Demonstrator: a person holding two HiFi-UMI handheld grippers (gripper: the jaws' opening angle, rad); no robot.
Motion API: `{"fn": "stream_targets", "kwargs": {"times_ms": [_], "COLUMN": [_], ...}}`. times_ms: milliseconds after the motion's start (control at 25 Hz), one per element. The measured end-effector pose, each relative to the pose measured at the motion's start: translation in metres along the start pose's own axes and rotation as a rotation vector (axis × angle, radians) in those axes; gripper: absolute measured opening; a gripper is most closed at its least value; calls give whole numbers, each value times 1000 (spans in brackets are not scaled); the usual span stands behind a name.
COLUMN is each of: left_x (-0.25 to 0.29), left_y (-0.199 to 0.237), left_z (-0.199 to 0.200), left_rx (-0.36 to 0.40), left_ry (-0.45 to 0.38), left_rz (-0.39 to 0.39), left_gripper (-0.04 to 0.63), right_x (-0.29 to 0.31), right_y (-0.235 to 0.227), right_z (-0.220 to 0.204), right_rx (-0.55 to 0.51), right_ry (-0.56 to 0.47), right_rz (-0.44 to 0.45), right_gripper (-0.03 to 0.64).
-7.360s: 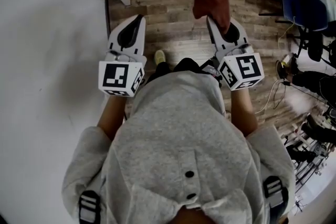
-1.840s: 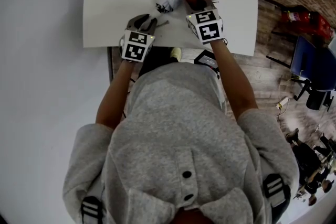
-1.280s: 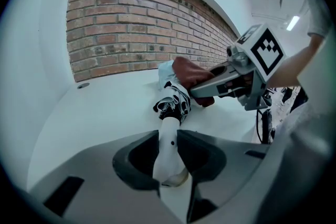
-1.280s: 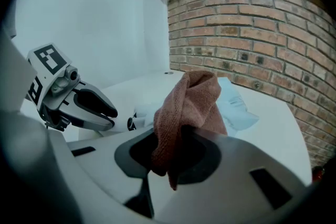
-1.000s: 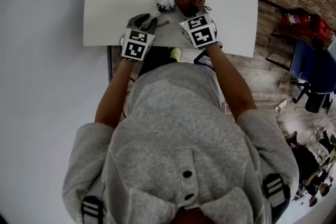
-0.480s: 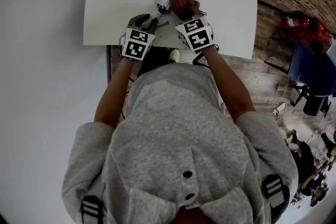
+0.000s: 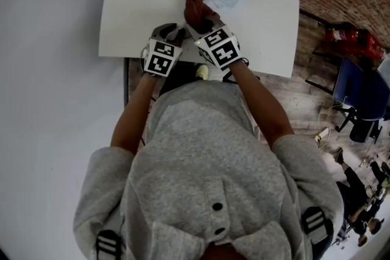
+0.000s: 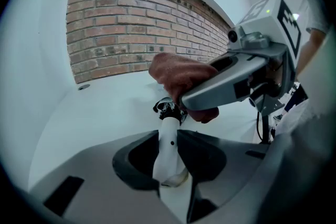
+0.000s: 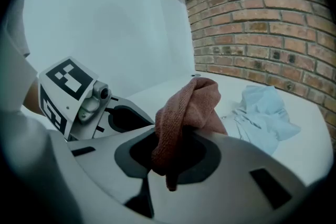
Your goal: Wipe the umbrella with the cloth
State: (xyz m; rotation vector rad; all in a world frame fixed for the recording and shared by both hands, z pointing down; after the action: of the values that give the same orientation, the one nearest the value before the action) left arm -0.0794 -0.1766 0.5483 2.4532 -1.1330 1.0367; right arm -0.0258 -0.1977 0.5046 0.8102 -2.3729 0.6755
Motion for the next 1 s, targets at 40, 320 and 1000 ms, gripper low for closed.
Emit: {"fn": "stream_targets", "kwargs": {"times_ms": [40,320,1000], "left_x": [0,1,-1], "left_y": [0,2,7], "left_z": [0,1,0], "left_rx": [0,-2,-2], "left_ry": [0,-7,-12], "left_rz": [-1,3,-14], "left_gripper": [115,115,117], "right_x": [1,-6,-8], "right_y": [2,13,-74], "right_z": [4,41,48], "right_rx": [-1,69,364], "right_ry": [-4,-66,-66], "right_rz": [11,143,138], "right_gripper": [81,81,81]}}
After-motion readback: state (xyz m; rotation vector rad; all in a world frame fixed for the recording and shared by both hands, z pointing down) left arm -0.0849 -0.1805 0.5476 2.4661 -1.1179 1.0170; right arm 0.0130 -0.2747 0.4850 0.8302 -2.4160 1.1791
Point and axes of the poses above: the fingertips, and each gripper's own axes: x forward along the fingers, y to its left, z out of its top, the point moved 3 cm from there along -x, backward along the fingers, and after that the axes turned 10 degrees about x, right-handed, at the moved point
